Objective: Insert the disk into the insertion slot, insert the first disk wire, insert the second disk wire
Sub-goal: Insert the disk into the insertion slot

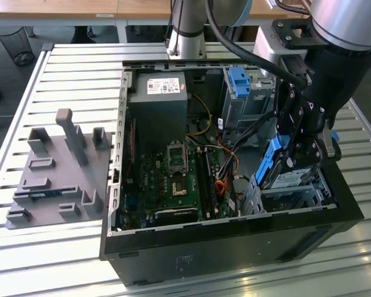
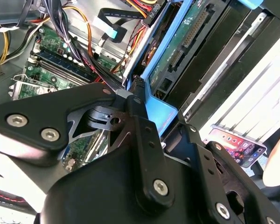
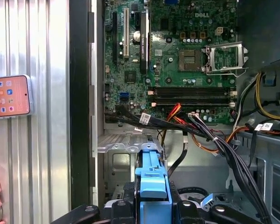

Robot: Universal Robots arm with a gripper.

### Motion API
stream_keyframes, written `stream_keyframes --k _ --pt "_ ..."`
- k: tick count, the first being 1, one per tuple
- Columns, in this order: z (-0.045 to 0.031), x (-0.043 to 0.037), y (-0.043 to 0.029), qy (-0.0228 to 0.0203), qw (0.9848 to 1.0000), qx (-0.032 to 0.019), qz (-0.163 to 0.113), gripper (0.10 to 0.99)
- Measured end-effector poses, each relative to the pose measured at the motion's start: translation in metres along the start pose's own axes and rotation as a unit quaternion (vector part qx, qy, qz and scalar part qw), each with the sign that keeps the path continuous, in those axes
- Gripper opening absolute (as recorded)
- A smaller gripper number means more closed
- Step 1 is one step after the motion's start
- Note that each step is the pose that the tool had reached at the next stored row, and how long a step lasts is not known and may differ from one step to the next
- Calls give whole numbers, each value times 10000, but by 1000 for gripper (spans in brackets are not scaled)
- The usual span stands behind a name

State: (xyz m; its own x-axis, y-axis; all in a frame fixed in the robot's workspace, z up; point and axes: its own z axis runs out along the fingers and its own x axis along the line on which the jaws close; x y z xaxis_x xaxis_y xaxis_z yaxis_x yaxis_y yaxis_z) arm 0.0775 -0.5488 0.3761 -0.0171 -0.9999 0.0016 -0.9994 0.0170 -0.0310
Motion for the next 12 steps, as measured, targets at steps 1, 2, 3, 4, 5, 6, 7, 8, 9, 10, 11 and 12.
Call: stream_keyframes --k 1,2,3,4,5,6,7,8,9,10,11,12 --pt "8 0 1 0 10000 0 0 365" --pt "17 0 1 0 10000 0 0 365" --pt "25 0 1 0 10000 0 0 365" --pt "33 0 1 0 10000 0 0 365" --pt "40 0 1 0 10000 0 0 365" --pt "48 0 2 0 10000 0 0 365" --pt "56 0 2 0 10000 0 0 365" --pt "63 0 2 0 10000 0 0 365" --pt "71 0 2 0 10000 0 0 365" --pt "79 0 3 0 10000 0 0 365" --pt "86 0 3 0 10000 0 0 365" --pt "93 0 3 0 10000 0 0 365"
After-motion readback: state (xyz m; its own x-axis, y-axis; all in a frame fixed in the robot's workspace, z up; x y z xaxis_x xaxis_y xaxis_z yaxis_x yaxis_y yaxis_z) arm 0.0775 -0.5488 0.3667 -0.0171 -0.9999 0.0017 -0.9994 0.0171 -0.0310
